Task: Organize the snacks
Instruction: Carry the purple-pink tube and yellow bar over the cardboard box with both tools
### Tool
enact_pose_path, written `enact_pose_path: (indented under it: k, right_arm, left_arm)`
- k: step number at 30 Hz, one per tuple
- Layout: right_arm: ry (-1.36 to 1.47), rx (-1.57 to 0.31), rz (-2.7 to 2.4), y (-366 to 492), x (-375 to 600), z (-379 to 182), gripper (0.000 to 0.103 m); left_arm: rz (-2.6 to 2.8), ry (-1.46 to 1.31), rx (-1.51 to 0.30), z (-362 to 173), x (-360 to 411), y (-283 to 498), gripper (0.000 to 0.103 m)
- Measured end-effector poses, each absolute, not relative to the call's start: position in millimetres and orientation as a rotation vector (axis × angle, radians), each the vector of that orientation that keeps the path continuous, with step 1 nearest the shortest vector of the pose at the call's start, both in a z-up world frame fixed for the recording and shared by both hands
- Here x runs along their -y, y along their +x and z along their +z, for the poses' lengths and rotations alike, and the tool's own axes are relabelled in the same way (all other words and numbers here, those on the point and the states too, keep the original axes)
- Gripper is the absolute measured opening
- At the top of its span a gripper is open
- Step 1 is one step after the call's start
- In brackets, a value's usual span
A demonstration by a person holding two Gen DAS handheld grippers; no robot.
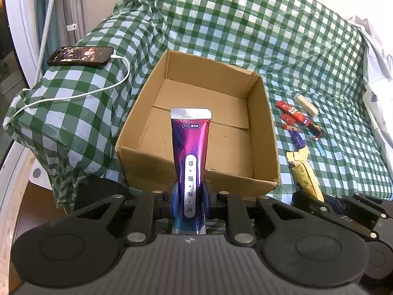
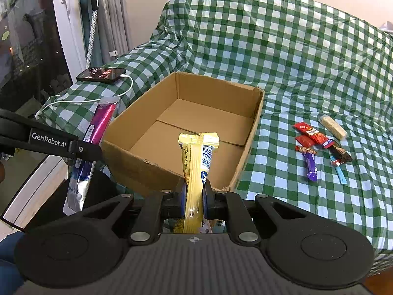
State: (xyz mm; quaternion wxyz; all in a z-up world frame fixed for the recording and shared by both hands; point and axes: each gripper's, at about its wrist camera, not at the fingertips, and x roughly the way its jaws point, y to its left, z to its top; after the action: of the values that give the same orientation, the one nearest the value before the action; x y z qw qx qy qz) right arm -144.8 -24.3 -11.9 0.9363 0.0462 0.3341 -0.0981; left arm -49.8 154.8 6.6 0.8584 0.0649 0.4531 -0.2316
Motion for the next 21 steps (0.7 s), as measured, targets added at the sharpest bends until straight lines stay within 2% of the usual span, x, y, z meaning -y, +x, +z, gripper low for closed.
enact_pose_path:
  k: [21]
  right_arm:
    - [0.09, -0.739, -0.214, -123, 34, -22, 0.013]
  left_arm:
    - [-0.468, 0.158, -0.994, -5, -141, -20, 0.022]
